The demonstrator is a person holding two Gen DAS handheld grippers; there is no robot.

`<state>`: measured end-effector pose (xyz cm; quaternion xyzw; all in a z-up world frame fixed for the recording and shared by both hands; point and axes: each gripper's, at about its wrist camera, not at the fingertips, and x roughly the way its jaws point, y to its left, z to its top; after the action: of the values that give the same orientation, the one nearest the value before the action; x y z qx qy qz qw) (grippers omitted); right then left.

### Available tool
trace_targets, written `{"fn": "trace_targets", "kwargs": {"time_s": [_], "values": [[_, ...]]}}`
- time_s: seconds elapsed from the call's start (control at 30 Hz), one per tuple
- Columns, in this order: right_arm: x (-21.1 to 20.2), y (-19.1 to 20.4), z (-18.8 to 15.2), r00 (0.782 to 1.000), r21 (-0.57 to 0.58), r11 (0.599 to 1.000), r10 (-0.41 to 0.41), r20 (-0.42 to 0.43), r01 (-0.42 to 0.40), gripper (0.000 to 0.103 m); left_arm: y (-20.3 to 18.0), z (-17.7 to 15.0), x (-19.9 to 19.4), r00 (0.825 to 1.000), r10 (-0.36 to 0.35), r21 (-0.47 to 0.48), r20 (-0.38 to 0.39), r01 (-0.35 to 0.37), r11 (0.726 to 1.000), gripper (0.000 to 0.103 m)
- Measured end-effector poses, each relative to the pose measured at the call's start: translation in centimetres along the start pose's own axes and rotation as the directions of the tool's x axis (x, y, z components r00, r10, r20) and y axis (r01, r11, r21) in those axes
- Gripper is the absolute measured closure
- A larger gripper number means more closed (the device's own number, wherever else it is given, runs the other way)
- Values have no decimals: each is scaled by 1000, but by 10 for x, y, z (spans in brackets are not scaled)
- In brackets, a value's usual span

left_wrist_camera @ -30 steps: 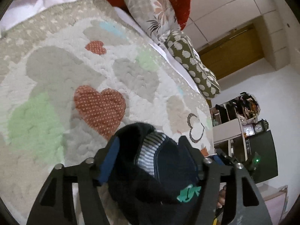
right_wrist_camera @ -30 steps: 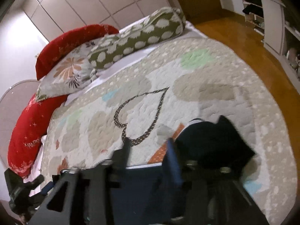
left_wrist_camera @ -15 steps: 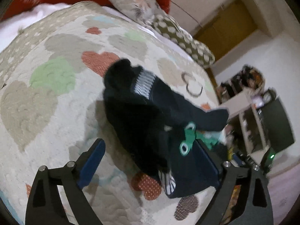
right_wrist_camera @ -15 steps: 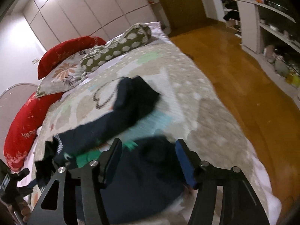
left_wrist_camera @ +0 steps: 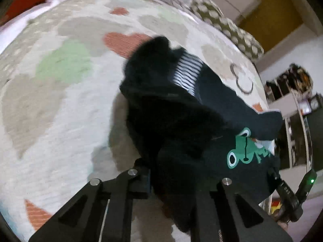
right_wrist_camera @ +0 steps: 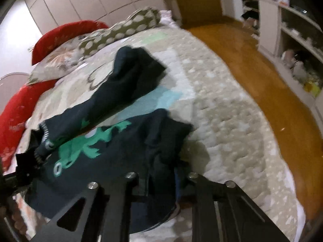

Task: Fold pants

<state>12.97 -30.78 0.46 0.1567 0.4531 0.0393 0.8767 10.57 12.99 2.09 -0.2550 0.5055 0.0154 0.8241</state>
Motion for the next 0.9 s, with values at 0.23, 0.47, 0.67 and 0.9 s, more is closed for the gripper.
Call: {"fn": "trace_targets", "kwargs": {"time_s": [0.23, 0.47, 0.67, 0.9], "values": [[-22, 17, -20, 996, -7, 997, 82, -22, -82, 88, 40, -24, -51, 997, -39, -41, 62, 42, 998, 95], [-56, 25, -65, 988, -1, 989, 149, -41, -149, 88, 77, -67, -81, 995, -55, -108, 79, 64, 992, 95], [-63, 14, -102, 990, 45, 991, 127, -58, -125, 83, 106, -97, -86, 997, -61, -186, 51, 69, 980, 82], [-105, 4, -100, 995, 62, 994, 84, 53, -87, 63, 91, -115, -156, 970, 7, -99, 243, 18, 995, 44]]}}
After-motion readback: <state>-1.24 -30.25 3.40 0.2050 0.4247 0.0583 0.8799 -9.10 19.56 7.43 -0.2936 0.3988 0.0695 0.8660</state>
